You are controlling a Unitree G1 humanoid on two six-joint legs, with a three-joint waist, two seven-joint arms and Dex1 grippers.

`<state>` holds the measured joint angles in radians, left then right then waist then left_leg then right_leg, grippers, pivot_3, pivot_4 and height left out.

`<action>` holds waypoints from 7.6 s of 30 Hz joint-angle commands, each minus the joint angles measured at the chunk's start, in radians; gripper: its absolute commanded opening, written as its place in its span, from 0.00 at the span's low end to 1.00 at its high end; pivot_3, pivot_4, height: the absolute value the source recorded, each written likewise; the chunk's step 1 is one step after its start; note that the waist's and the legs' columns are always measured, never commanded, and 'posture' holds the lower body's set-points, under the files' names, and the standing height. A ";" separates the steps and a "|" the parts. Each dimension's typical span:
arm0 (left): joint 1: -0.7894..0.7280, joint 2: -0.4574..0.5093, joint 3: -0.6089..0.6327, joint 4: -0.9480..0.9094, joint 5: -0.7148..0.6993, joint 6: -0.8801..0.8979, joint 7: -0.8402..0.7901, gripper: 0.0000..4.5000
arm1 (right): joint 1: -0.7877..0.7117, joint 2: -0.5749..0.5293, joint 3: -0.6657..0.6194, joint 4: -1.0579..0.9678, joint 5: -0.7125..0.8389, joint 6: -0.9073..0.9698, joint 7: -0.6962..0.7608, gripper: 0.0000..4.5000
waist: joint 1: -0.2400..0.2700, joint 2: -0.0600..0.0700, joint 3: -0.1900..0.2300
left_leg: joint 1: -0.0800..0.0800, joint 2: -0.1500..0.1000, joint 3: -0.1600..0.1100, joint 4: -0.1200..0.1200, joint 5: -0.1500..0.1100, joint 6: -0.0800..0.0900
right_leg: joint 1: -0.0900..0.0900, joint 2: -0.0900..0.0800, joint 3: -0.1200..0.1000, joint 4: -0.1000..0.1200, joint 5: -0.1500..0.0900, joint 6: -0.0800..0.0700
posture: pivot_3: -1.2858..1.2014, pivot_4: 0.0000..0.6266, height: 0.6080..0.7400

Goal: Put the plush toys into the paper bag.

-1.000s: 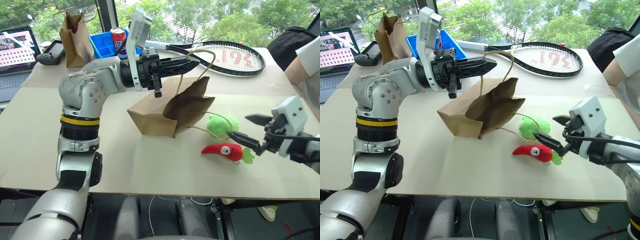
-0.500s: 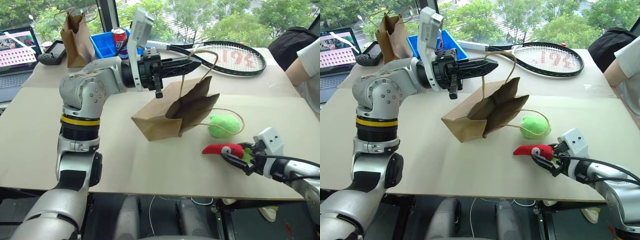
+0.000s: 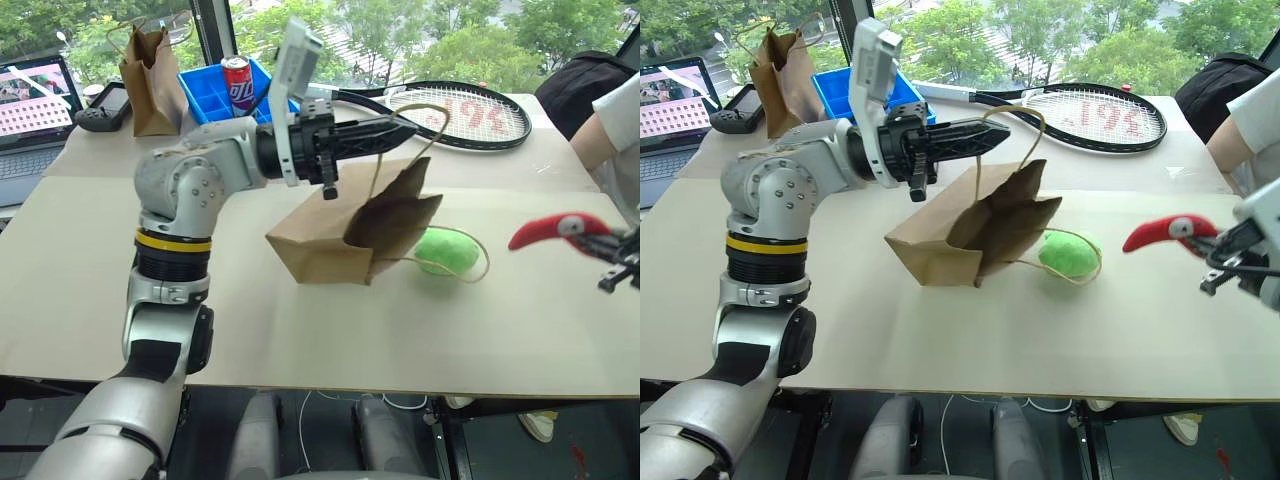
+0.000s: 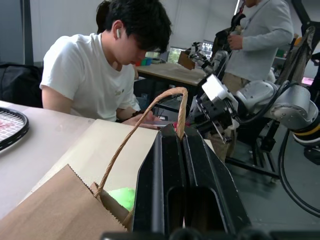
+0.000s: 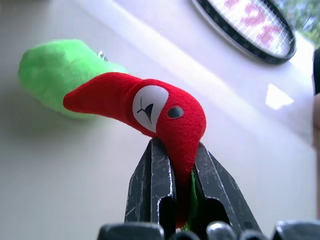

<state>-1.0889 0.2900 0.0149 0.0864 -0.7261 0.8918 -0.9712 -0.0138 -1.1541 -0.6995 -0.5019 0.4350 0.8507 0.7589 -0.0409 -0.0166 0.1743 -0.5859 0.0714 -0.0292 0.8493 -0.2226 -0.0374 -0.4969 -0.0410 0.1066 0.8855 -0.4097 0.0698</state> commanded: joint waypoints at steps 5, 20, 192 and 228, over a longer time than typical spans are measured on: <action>0.026 -0.056 0.002 0.002 -0.012 0.014 0.071 0.00 | -0.164 -0.009 0.094 -0.099 0.091 0.030 -0.026 0.00 | 0.001 0.000 0.000 | -0.001 0.000 0.000 0.000 0.000 0.000 | 0.000 0.000 0.000 -0.002 0.001 -0.002 | 0.52 0.24 0.36; 0.032 -0.157 0.054 0.012 -0.074 0.051 0.194 0.00 | -0.585 0.016 0.887 -0.110 -0.246 -0.185 0.010 0.00 | -0.001 0.001 0.001 | -0.001 -0.002 0.000 -0.003 0.000 0.000 | 0.001 -0.002 0.000 -0.007 0.004 -0.003 | 0.52 0.24 0.36; 0.091 -0.154 0.052 -0.100 -0.133 0.049 0.282 0.00 | 0.022 1.034 0.293 0.072 1.199 -0.332 -0.868 0.20 | -0.002 0.004 0.003 | 0.001 -0.004 -0.001 -0.011 0.006 0.007 | 0.004 -0.001 0.000 -0.012 0.007 -0.003 | 0.52 0.24 0.36; 0.013 0.082 0.096 0.099 0.041 -0.092 0.117 0.00 | -0.679 0.671 0.516 0.016 1.080 -0.151 -1.162 0.01 | -0.002 0.006 0.005 | -0.011 -0.004 -0.006 -0.013 0.009 0.011 | -0.003 -0.003 -0.007 -0.010 0.008 -0.005 | 0.52 0.24 0.36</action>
<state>-1.0799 0.3682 0.1003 0.2290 -0.6702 0.7919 -0.8597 -0.7197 -0.4692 -0.1680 -0.4471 1.4967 0.6789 -0.3976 -0.0428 -0.0106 0.1793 -0.5964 0.0675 -0.0353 0.8364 -0.2140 -0.0267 -0.5000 -0.0435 0.0990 0.8755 -0.4017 0.0650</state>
